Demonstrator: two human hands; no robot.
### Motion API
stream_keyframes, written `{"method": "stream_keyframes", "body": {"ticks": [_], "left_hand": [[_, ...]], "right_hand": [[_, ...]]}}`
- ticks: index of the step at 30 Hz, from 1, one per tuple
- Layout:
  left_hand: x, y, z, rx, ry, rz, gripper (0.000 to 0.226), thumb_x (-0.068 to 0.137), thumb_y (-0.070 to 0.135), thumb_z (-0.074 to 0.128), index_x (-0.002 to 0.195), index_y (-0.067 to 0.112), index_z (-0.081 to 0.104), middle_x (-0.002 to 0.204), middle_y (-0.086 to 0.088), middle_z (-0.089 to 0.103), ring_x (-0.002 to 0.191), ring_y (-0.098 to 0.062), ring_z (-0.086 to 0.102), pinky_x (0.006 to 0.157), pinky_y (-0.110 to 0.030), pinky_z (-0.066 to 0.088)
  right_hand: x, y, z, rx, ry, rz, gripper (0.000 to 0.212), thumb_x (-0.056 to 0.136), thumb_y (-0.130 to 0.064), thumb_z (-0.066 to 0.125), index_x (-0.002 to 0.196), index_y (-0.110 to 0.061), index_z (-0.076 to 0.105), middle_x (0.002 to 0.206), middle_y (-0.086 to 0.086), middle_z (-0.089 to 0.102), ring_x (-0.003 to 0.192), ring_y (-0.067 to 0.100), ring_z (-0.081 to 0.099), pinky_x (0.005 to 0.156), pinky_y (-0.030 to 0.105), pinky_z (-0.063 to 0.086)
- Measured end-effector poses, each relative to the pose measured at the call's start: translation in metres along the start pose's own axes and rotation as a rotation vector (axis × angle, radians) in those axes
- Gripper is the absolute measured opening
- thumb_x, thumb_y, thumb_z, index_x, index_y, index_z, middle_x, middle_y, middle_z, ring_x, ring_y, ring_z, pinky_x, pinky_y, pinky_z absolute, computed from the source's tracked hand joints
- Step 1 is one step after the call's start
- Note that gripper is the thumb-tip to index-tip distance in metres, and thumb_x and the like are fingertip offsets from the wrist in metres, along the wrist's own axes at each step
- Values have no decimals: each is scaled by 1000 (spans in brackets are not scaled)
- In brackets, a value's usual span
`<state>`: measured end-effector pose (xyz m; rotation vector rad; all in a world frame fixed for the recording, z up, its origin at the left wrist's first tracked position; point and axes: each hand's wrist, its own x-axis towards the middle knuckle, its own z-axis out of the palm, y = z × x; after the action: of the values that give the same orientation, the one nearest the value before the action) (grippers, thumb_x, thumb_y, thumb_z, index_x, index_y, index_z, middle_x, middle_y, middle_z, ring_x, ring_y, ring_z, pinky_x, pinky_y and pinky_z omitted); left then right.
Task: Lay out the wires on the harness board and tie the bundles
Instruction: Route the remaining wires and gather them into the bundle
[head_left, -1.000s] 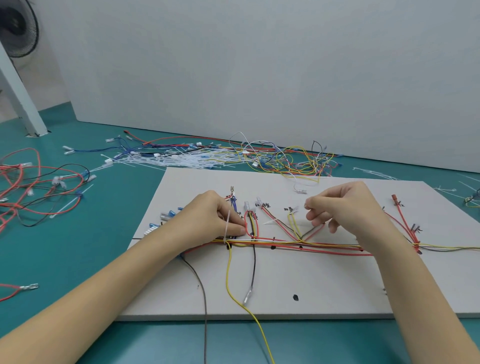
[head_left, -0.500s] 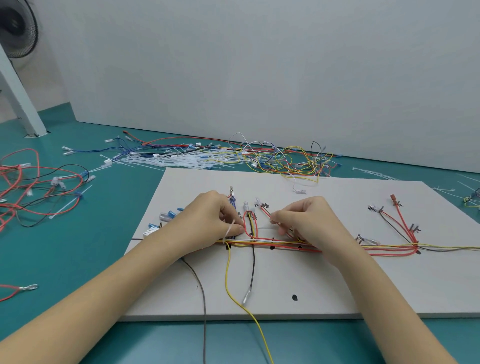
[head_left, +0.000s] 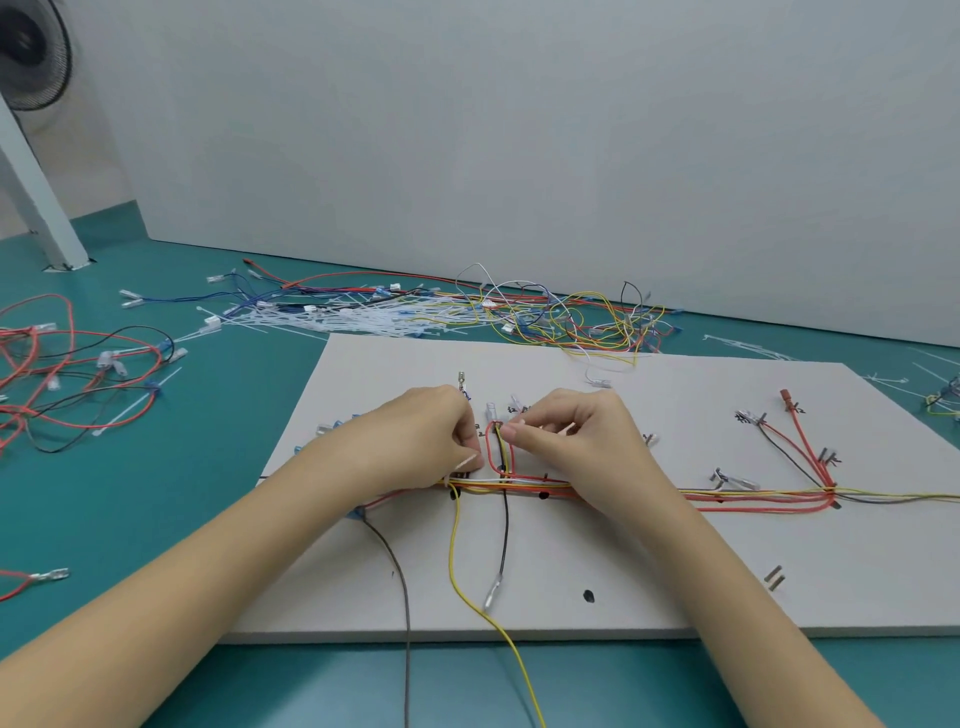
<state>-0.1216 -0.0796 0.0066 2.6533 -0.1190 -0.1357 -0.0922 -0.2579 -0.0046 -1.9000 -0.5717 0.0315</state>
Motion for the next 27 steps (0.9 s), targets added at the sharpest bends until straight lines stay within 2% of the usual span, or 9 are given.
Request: {"method": "stream_keyframes", "body": {"ticks": [3,7,10,12,16,19,22,24,27], "left_hand": [[2,-2,0,0,-53,-10,10,88,21,63,80,17,68,74,5,66,62,-6,52,59,-22,42],[2,-1,0,60,-80,31,16,91,27,59,78,19,65,72,5,62,60,-4,47,54,-18,37],[3,1,-2,117,-120,46,25,93,26,54,86,5,66,82,-13,66,64,-14,42,56,-20,36],[4,2,-4,123,-153,45,27,93,23,52,90,-1,64,78,-13,59,63,-14,38,52,-17,33],[5,1,-7,89,-182,50,24,93,25,55,91,3,64,77,-2,56,60,-10,39,52,-16,34],[7,1,-6,65,-179,58,22,93,27,55,90,6,62,79,-2,57,63,-12,41,59,-23,36],[6,1,-4,68,-162,64,18,93,27,54,85,13,61,78,1,56,62,-8,43,58,-23,35],[4,1,-1,72,-135,74,17,93,29,54,80,19,57,77,3,55,63,-6,44,57,-23,35],[2,1,1,93,-88,88,21,93,30,53,80,14,58,78,-3,57,62,-9,42,58,-27,35]], "right_hand": [[0,0,3,-63,-64,-32,11,78,-13,78,70,-18,77,71,8,62,59,11,45,55,20,33],[-2,1,5,-118,-149,-13,8,78,-10,78,70,-13,78,69,-1,61,57,6,46,56,24,36],[-1,1,4,-150,-153,-18,8,76,-10,79,69,-14,78,69,-1,62,58,6,48,57,25,38],[-1,0,4,-150,-151,-9,7,75,-10,80,70,-14,78,67,-5,61,57,6,48,56,24,37],[0,-2,5,-162,-150,16,7,74,-10,80,69,-14,78,60,-11,57,59,9,48,56,23,37],[-1,-5,5,-161,-146,46,16,74,-10,79,63,-20,74,62,-10,56,54,6,44,55,23,35],[-2,-7,6,-164,-149,88,26,76,-11,77,56,-25,69,58,-7,58,48,5,40,50,22,34],[-3,-9,7,-148,-152,125,28,76,-10,75,53,-23,68,50,-8,53,45,4,37,46,18,33],[-3,-12,8,-134,-163,162,27,76,-8,73,52,-19,67,45,-9,47,43,3,35,43,14,31]]}}
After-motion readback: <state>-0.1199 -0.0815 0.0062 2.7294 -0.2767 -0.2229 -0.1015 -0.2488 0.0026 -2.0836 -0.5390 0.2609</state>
